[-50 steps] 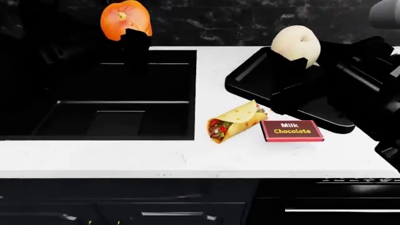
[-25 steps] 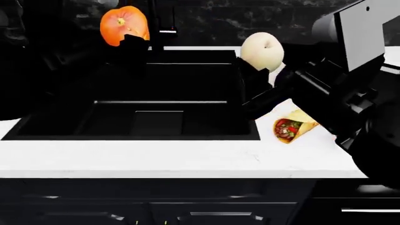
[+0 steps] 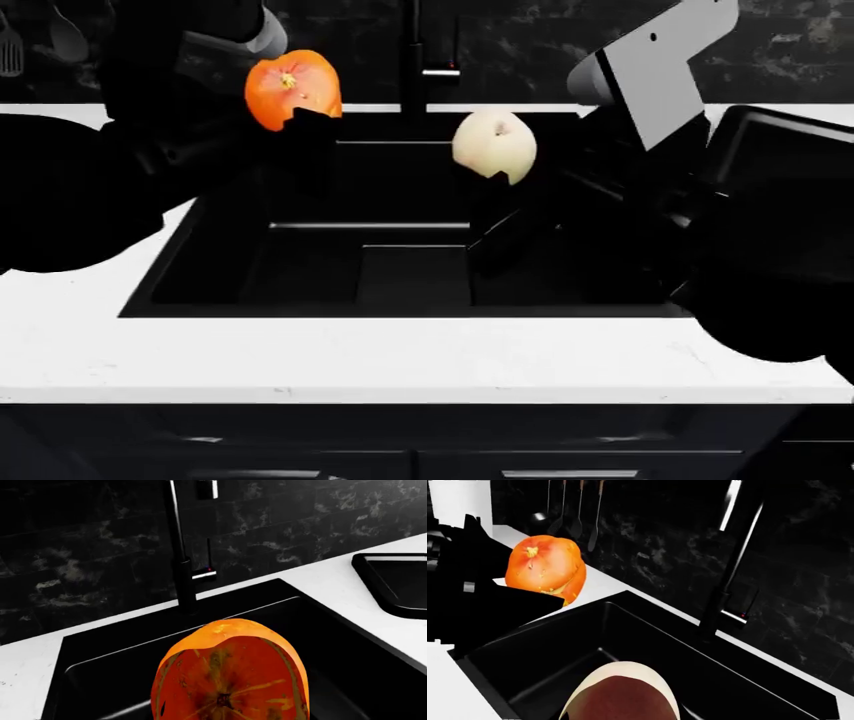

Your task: Pick up the fruits and vegetables and place them in the sink. Turn on the sink faucet to wash them. Then turn the sink off and put them in the tray.

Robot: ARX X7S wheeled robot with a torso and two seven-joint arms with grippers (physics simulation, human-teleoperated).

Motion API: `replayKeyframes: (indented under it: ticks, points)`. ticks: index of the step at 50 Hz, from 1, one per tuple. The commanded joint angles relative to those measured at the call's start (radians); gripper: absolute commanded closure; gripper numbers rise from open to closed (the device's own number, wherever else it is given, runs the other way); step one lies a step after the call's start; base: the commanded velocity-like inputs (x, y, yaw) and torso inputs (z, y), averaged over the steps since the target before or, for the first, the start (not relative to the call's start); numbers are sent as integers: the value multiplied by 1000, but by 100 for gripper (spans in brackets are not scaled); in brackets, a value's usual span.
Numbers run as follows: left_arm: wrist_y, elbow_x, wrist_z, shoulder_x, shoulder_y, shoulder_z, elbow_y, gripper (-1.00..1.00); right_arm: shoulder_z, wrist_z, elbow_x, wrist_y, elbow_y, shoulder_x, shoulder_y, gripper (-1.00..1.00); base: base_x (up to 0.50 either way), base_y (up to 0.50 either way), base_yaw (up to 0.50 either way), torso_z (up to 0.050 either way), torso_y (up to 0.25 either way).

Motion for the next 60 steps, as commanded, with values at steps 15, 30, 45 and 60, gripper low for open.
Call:
replayKeyframes:
  ticks: [15, 30, 45, 60]
  points:
    - [-33, 61, 68, 14, -70, 57, -43, 100, -19, -134, 35, 104, 197, -91, 45, 100, 500, -22, 0, 0, 2]
    - [-39, 77, 81, 11, -82, 73, -58, 100, -22, -170, 62, 144, 231, -113, 64, 100, 367, -9, 0, 0, 2]
    - [-31, 74, 74, 2, -64, 74, -49, 100, -25, -150, 50, 148, 256, -124, 62, 100, 164, 82, 0, 0, 0]
    - [-29, 74, 74, 0, -59, 80, -44, 100, -32, -137, 43, 147, 274, -126, 43, 100, 86, 0, 0, 0, 1]
